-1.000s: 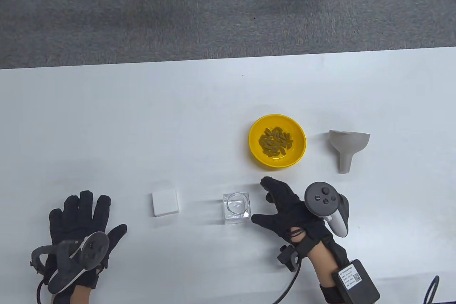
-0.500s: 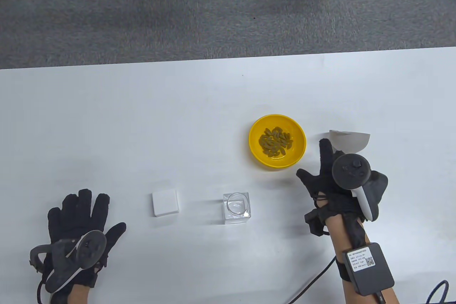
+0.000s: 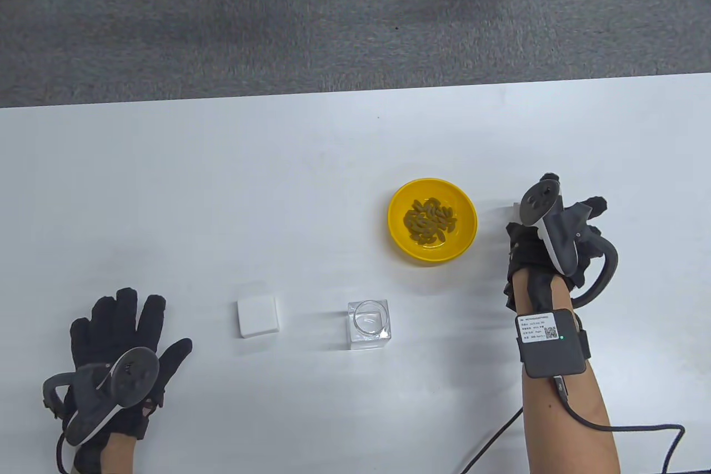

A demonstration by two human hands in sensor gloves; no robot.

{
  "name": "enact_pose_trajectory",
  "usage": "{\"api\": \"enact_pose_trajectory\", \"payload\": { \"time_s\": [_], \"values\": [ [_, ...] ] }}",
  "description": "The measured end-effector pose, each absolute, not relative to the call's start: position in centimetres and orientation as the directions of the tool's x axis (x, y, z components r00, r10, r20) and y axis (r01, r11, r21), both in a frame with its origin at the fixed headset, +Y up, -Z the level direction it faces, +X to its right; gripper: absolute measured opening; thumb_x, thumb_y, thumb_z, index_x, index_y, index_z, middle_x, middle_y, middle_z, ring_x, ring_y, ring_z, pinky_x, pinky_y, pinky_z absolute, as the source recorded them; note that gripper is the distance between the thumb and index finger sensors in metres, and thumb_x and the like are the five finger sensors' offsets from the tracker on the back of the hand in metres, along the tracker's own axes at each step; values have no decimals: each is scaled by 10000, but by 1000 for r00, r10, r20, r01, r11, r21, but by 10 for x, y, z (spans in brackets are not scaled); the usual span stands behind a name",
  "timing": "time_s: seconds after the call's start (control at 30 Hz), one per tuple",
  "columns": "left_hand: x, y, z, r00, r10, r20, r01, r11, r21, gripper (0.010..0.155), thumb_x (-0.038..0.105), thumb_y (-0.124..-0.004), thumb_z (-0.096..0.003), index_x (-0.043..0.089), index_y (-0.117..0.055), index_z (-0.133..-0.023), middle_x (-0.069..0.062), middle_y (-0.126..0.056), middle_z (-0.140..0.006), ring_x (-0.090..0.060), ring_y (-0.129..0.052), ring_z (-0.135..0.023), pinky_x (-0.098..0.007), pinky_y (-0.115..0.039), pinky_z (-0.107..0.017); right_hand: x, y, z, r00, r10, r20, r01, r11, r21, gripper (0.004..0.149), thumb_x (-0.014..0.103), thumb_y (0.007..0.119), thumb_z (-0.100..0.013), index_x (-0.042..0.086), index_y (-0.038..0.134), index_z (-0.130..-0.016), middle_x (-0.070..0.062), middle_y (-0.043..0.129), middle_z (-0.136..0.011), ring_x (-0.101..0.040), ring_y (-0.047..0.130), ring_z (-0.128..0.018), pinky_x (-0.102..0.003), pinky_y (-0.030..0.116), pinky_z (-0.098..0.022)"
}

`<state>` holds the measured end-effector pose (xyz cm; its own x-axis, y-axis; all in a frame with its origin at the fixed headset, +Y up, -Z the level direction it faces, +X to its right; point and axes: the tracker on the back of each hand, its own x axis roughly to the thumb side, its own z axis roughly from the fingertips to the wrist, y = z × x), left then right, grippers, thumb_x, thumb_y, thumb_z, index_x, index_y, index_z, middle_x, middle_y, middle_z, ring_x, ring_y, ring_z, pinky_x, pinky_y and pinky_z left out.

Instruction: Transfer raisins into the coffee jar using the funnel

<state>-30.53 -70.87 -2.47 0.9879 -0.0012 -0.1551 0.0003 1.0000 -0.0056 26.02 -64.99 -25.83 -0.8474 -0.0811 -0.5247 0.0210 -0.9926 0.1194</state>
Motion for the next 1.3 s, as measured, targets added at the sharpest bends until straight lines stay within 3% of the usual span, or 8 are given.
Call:
{"api": "enact_pose_trajectory", "payload": {
  "time_s": [0.2, 0.33, 0.6, 0.7, 1.07, 1.3],
  "values": [
    [-306, -710, -28, 988, -6, -152, 3, 1000, -19, 848, 790, -655, -370, 394, -508, -1105, -35, -442, -1246, -406, -428, -1125, -691, -401, -792, 269, -669, -269, -840, -18, -542, -59, -990, 126, 776, 467, 973, -397, 424, 560, -1053, -361, 456, -1089, -522, 881, -845, -663, 799, -602],
    [-306, -709, -29, 988, 3, -152, -6, 1000, -22, 846, 789, -655, -371, 395, -508, -1105, -33, -440, -1246, -405, -426, -1126, -691, -399, -793, 267, -675, -269, -849, 44, -527, -91, -994, 63, 664, 422, 974, -405, 372, 671, -994, -370, 485, -1073, -521, 886, -838, -656, 806, -601],
    [-305, -710, -29, 989, 0, -146, -3, 1000, -18, 847, 791, -654, -370, 393, -511, -1104, -34, -451, -1244, -407, -428, -1125, -691, -404, -792, 264, -662, -250, -874, 67, -481, -107, -993, 56, 558, 410, 991, -395, 287, 770, -893, -375, 521, -1057, -507, 892, -839, -651, 803, -605],
    [-304, -710, -29, 990, -1, -144, -1, 1000, -16, 846, 790, -654, -372, 390, -513, -1104, -36, -452, -1243, -407, -429, -1125, -691, -404, -791, 259, -649, -233, -904, 83, -419, -94, -996, 5, 507, 418, 987, -390, 246, 813, -833, -369, 548, -1053, -501, 889, -847, -652, 798, -609],
    [-302, -708, -22, 991, -22, -134, 24, 1000, 9, 845, 791, -652, -372, 390, -515, -1103, -38, -456, -1242, -407, -436, -1122, -689, -413, -789, 230, -608, -169, -946, 283, -158, -257, -952, -167, 512, 413, 990, -390, 243, 809, -838, -364, 544, -1061, -513, 871, -853, -662, 783, -613],
    [-299, -708, -19, 990, -41, -132, 43, 999, 8, 845, 793, -649, -372, 390, -517, -1102, -38, -464, -1239, -409, -442, -1120, -688, -419, -786, 196, -589, -131, -923, 381, 45, -382, -900, -209, 513, 411, 987, -392, 246, 811, -844, -359, 550, -1065, -512, 870, -856, -665, 777, -616]
  ]
}}
